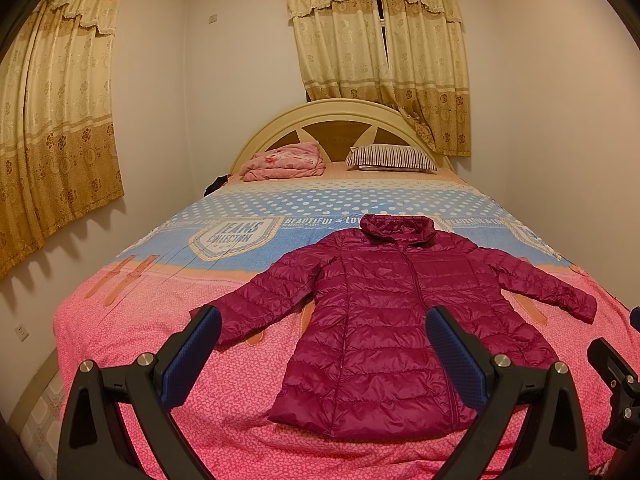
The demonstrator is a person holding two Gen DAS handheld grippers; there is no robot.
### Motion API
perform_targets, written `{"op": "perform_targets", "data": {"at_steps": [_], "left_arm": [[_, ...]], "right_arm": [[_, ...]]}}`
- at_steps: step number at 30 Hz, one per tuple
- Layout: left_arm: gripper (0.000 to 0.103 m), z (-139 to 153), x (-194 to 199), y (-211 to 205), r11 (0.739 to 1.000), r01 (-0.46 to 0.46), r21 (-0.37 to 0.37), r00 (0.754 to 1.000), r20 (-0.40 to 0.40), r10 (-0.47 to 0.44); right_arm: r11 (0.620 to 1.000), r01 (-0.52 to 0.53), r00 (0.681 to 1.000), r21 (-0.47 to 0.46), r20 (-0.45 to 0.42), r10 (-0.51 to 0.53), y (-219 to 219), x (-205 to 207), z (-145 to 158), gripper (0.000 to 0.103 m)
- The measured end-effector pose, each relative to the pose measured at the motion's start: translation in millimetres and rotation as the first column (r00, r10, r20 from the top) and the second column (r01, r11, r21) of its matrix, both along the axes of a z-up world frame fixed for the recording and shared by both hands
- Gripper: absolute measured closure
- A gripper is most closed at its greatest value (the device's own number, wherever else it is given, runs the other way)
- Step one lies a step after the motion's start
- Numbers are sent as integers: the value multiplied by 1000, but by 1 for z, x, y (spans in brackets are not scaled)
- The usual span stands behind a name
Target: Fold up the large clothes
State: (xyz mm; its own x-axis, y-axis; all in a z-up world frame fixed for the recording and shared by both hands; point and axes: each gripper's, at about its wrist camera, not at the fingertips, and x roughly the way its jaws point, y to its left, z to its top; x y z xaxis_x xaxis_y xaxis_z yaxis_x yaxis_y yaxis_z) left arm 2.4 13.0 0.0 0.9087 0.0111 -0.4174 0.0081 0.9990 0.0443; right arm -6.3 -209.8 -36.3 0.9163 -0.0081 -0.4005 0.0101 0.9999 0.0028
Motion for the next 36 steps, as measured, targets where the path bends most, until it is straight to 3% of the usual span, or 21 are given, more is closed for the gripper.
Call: {"op": "perform_targets", "data": {"at_steps": [12,19,23,30,36], "left_arm": [[1,-5,4,4,1000,0,4,1000,-13,0],[1,-27,30,2,1000,-10,-4,998,-66,10],[1,-49,56,4,1000,-17,-11,992,-126,16],[1,-79,114,-9,999,-10,32,982,-188,16],[1,-95,163,-26,997,-8,72,978,-208,23]], "right_arm": [[1000,-1,1000,17,-13,1,2,4,-5,0],[999,11,998,52,-61,-8,-8,22,-23,0],[997,70,992,12,-109,-68,-16,40,-42,0],[984,148,962,94,-246,-121,-67,78,-77,0],[940,306,914,153,-322,-245,-140,111,-100,0]]}}
